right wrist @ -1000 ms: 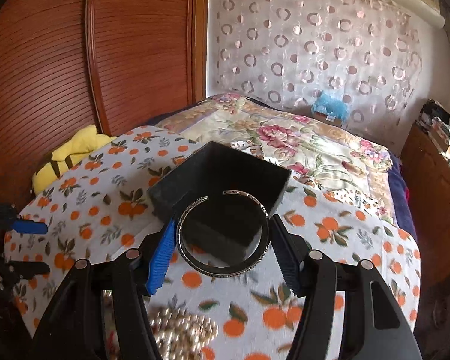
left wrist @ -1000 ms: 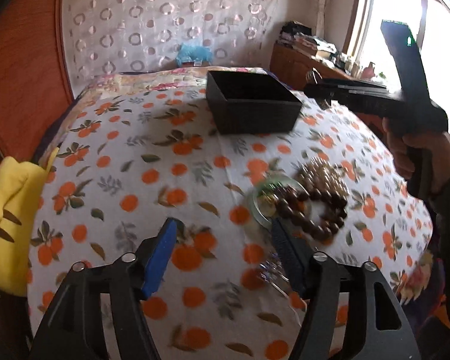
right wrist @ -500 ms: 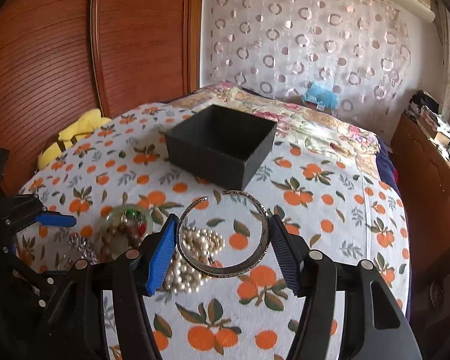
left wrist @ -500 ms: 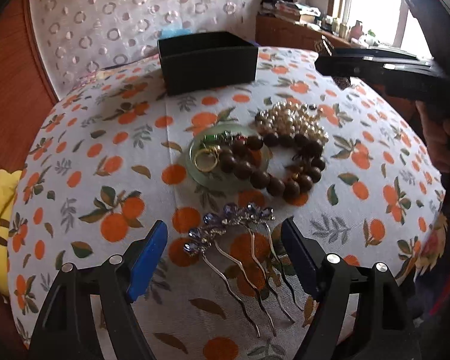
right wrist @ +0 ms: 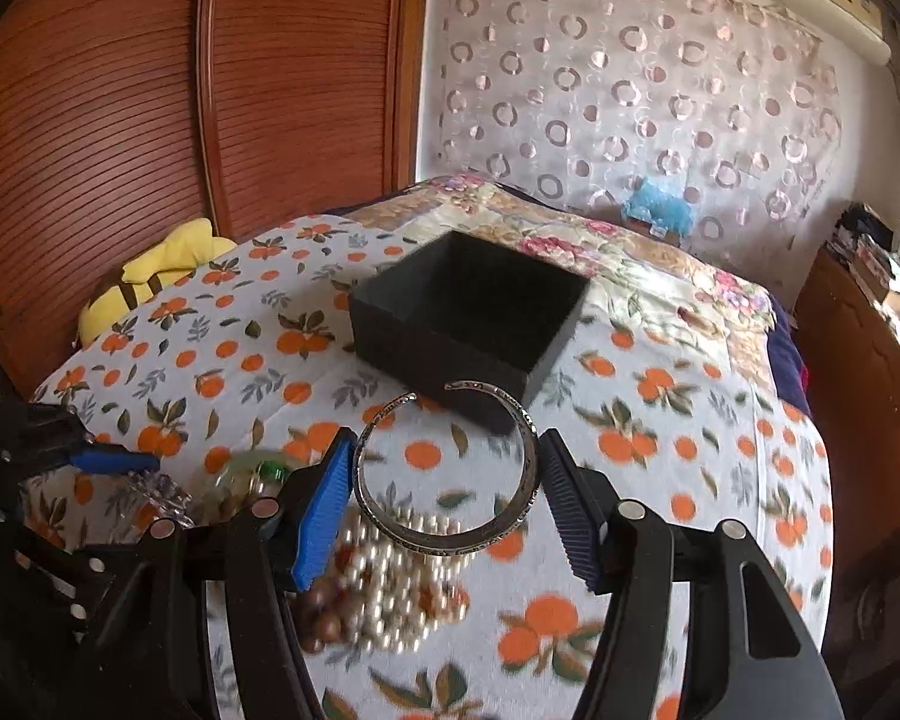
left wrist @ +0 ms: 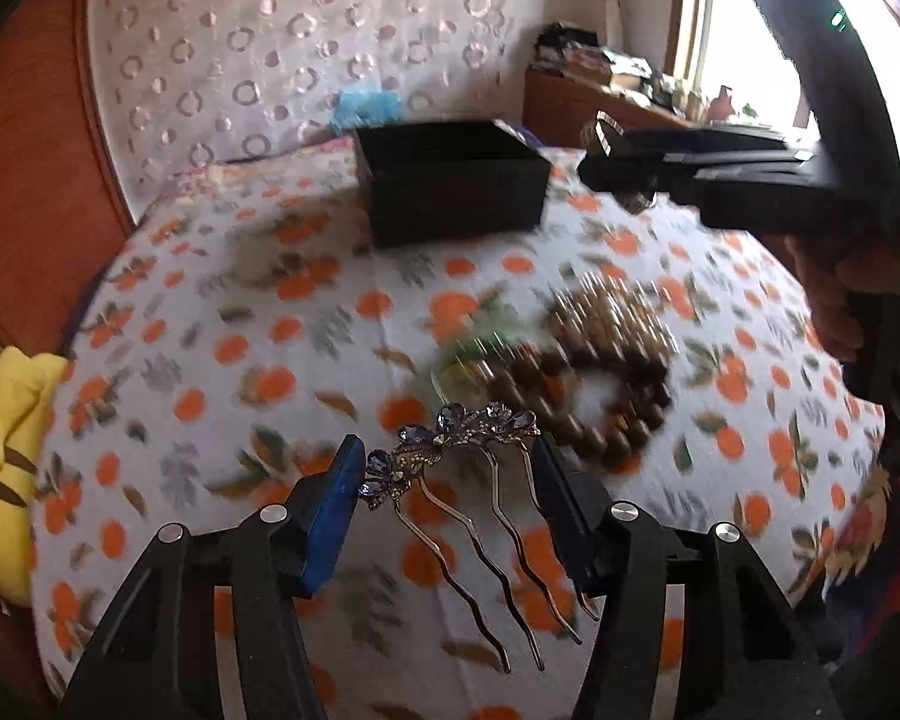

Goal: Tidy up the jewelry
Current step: 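Carry the rhinestone hair comb into the black box and open the left tool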

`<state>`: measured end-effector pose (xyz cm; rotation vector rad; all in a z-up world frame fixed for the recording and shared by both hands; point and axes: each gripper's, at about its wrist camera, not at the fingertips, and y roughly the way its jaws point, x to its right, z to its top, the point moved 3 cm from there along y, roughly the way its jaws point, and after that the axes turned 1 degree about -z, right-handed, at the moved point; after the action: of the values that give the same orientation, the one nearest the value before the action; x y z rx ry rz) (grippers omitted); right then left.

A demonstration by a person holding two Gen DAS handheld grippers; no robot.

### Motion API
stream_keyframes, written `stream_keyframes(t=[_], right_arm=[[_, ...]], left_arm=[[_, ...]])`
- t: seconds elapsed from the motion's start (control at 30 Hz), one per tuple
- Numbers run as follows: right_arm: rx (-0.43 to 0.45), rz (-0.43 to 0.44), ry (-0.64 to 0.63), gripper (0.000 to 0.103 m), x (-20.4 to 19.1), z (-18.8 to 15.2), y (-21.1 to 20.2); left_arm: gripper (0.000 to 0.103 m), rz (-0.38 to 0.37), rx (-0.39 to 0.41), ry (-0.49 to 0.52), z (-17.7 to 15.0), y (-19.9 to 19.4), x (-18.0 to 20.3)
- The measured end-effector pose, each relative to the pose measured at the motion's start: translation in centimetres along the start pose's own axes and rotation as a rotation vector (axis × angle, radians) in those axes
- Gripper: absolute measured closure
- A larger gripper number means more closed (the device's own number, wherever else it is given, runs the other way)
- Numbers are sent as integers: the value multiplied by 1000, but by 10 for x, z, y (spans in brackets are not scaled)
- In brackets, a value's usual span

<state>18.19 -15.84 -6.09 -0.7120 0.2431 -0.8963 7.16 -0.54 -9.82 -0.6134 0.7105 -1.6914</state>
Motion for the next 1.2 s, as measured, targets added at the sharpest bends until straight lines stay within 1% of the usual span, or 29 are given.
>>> stream_keyframes(t=[0.17,0.2,0.3,0.47,0.57,0.63,0.7,0.77,0.93,1.07,1.2], right_arm=[[-1,1,22,39,15,34,29],[-3,2,26,39,17,39,35],[-29,3,31,39,22,53,58],[-77,-9,22,39,25,58,87],[-96,1,38,39,33,60,96],[-83,18,70,34,39,62,92],[-55,43,106,33,48,62,82],[-40,42,126,33,55,58,72],[-17,26,172,33,73,35,46],[-4,22,184,33,79,19,33],[2,26,179,33,77,3,24]], left_arm=[[48,41,63,-17,36,1,-20],[48,54,81,-16,48,2,-25],[48,70,112,-17,75,7,-34],[48,85,135,-26,109,19,-44],[48,100,138,-29,125,29,-49],[48,105,137,-35,134,35,-51],[48,102,135,-40,143,40,-51],[48,99,135,-39,149,45,-49],[48,92,131,-15,171,64,-36],[48,98,115,-8,190,89,-26],[48,128,92,11,203,112,-20]])
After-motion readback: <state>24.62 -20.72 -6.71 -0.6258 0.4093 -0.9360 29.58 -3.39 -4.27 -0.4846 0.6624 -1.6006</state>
